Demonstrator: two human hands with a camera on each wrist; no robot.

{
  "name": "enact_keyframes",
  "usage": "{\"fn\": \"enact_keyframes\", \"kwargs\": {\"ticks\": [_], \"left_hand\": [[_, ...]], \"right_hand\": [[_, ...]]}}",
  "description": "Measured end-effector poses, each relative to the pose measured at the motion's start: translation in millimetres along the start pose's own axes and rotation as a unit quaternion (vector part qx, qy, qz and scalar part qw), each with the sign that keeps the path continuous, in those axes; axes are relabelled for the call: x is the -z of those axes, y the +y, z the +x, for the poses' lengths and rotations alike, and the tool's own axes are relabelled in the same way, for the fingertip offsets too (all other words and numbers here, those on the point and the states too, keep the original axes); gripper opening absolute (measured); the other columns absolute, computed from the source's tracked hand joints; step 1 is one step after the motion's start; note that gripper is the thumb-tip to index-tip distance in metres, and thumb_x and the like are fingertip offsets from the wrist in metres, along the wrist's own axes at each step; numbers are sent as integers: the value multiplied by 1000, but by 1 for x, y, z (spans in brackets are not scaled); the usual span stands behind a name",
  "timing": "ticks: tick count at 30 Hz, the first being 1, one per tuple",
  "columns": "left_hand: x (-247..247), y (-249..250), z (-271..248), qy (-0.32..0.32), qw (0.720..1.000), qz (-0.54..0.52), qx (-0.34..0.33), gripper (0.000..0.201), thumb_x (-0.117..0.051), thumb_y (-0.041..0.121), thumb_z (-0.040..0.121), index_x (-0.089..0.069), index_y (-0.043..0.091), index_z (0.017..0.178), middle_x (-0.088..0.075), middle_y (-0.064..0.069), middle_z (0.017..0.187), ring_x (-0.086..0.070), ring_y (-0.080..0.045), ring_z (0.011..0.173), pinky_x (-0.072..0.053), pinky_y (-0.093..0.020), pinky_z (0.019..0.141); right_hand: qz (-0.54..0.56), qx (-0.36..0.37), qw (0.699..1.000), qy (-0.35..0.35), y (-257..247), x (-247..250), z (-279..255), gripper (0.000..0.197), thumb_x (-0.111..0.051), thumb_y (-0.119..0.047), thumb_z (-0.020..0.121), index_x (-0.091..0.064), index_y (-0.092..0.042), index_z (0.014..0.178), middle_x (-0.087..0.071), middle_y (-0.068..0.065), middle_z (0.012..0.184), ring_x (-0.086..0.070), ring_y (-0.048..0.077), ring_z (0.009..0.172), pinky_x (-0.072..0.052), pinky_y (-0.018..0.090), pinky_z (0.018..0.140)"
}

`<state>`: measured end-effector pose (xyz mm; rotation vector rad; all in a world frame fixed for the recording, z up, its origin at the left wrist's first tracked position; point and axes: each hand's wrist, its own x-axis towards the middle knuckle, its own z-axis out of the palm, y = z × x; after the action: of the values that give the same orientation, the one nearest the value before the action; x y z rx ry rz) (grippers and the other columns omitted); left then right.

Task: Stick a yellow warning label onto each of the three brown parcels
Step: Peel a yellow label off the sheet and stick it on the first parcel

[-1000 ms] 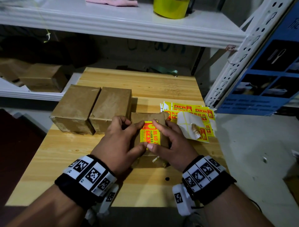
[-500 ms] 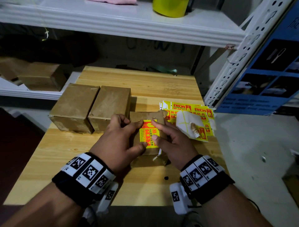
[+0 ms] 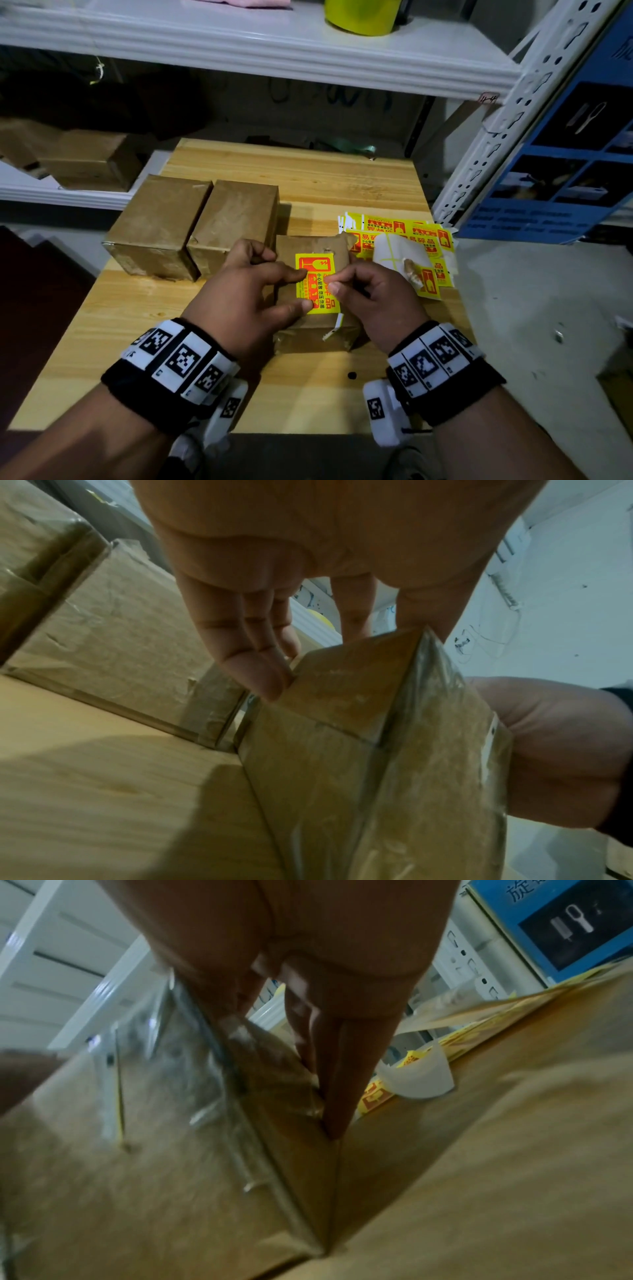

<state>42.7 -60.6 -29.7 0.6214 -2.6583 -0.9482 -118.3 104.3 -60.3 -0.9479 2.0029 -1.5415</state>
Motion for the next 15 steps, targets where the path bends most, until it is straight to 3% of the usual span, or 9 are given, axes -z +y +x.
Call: {"fn": "enact_keyframes", "kwargs": {"ticks": [4, 6, 9, 11, 15], "left_hand": [[1, -1, -1, 8, 1000, 1, -3, 43, -79, 61, 71, -76, 41, 109, -46, 7, 126, -55, -7, 114, -58, -38, 89], [1, 1, -1, 17, 1000, 7, -17, 37, -82, 56, 71, -78, 37, 102, -49, 3, 128, -52, -6, 121, -54, -35, 94], [2, 7, -4, 12, 999, 22, -21, 19, -81, 51, 73, -75, 38, 86, -49, 5, 133, -49, -4, 124, -50, -31, 93], [2, 12, -7, 7, 999, 39, -21, 15, -78, 50, 75, -72, 36, 78, -49, 8, 132, -51, -5, 119, -49, -29, 87], [1, 20, -11, 13, 995, 92, -36, 23, -66, 54, 83, -71, 32, 83, -53, 6, 129, -60, -13, 107, -55, -33, 81]], "right_hand": [[51, 9, 997, -65, 3, 8, -3, 15, -83, -10, 79, -71, -2, 85, -72, 6, 108, -70, 15, 102, -54, 27, 85], [46, 12, 995, -87, 1, 10, -6, 23, -89, -16, 72, -71, -6, 82, -68, 4, 119, -67, 12, 111, -55, 27, 86], [35, 22, 996, -85, -2, 10, -10, 28, -89, -34, 64, -72, -16, 76, -64, 3, 128, -64, 16, 119, -57, 42, 94], [27, 18, 996, -85, -4, 11, -11, 25, -89, -37, 62, -71, -21, 70, -63, 1, 131, -63, 16, 122, -55, 49, 97], [-7, 6, 998, -70, -6, 11, -15, 24, -89, -41, 59, -72, -26, 66, -60, 5, 138, -55, 15, 133, -49, 53, 105]]}}
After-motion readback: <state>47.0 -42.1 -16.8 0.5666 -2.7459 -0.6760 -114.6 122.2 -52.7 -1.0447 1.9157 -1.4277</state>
